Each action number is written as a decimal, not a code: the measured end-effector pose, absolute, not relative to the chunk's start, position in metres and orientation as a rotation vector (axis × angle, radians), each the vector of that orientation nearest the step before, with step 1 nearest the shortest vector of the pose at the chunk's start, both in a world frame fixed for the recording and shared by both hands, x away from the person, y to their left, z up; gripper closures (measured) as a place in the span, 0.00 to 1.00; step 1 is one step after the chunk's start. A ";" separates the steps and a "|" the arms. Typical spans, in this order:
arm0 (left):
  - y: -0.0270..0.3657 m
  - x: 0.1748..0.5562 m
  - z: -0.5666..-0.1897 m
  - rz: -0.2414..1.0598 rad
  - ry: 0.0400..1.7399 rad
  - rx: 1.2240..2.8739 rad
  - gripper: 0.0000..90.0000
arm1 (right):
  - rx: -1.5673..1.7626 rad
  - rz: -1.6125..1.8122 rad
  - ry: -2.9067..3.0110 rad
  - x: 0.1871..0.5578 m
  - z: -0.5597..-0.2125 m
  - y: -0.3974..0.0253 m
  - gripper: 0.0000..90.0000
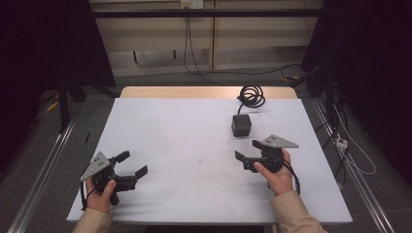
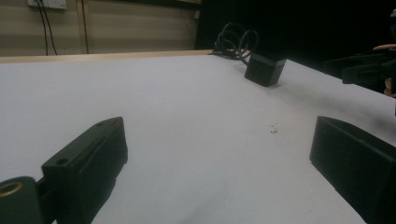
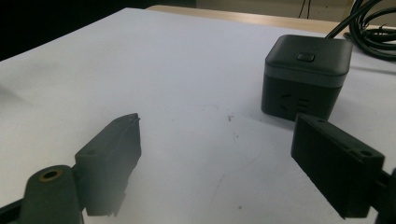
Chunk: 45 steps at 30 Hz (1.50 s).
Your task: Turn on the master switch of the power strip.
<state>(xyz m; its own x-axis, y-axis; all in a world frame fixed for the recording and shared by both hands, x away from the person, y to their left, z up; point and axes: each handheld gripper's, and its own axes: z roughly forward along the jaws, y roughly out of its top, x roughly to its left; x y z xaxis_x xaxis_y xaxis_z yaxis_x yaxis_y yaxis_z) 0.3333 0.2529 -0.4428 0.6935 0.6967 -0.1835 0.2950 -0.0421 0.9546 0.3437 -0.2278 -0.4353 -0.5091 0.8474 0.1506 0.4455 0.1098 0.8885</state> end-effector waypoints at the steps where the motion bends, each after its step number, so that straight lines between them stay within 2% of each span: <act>1: 0.253 0.333 -0.443 0.393 0.822 1.633 0.04 | 1.258 1.369 2.000 0.342 -0.436 -0.228 0.17; 45: 0.252 0.333 -0.443 0.397 0.818 1.640 0.04 | 1.259 1.310 2.019 0.307 -0.447 -0.259 0.16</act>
